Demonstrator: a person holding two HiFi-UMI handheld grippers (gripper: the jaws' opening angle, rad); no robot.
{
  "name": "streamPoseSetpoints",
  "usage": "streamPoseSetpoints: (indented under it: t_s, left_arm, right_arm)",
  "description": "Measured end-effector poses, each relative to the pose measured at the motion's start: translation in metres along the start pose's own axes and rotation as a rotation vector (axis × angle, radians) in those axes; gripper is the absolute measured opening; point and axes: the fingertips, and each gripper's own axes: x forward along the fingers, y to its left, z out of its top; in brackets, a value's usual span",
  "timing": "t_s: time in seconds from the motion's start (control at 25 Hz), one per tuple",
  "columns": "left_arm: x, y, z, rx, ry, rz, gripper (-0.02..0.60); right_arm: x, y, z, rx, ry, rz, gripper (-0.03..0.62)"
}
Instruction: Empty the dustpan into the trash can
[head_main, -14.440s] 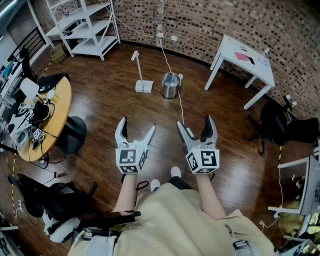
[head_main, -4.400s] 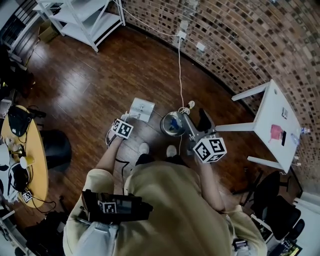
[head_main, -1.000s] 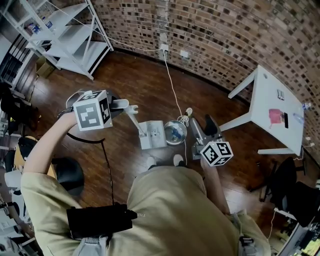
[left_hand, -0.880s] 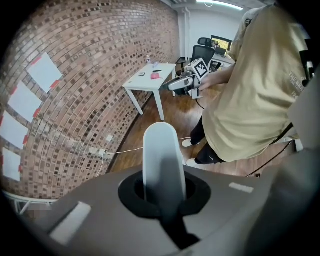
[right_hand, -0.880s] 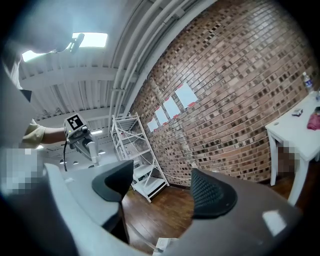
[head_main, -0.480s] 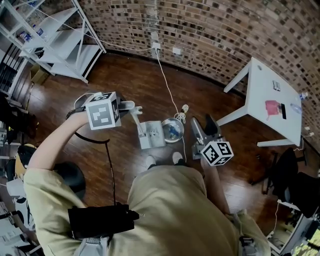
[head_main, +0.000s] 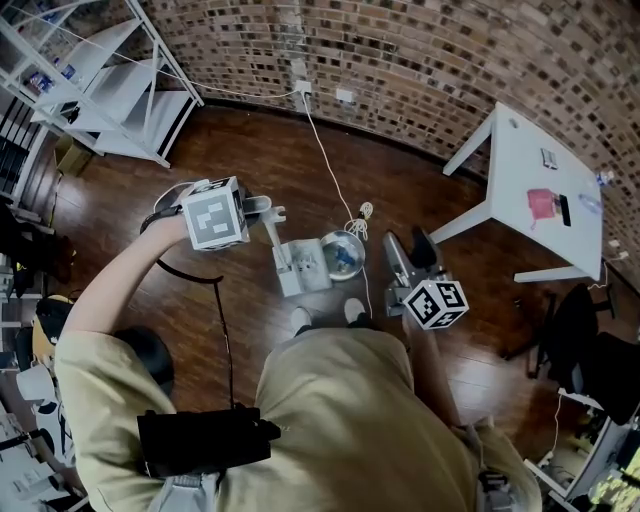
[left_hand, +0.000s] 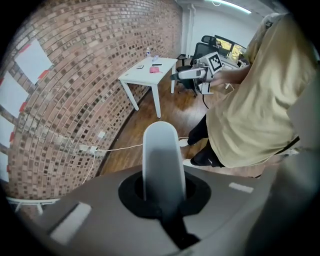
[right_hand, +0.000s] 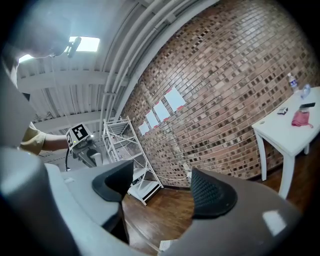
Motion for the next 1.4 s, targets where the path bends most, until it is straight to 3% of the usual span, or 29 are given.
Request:
streamPoseSetpoints:
  t_s: [0.16, 0.4, 0.56, 0.68, 1.4]
  left_arm:
    - [0.009, -0.008, 0.02, -0.03, 0.018, -0.091, 0.0]
    - [0.025, 0.009, 0.055, -0.05, 0.084, -0.129, 0.0]
    - [0.036, 0.028, 0.094, -0.026, 0.086, -0.117, 0.0]
    - [0.043, 0.035, 0.116, -0.031, 0.126, -0.145, 0.0]
    - [0.109, 0.089, 0.256, 0.009, 0.277, -0.124, 0.0]
  right_arm:
    - [-0.001, -0.002, 0.002, 0.007, -0.007, -0.003, 0.347]
    - [-0.008, -0.009, 0.002, 0.018, -0.019, -0.018, 0.347]
    - [-0.018, -0.021, 0.007, 0.026, -0.037, -0.041, 0.347]
    - [-0.029, -0.033, 0.011, 0.033, -0.053, -0.063, 0.347]
    - [-0.097, -0.115, 0.048, 0.046, -0.115, -0.166, 0.347]
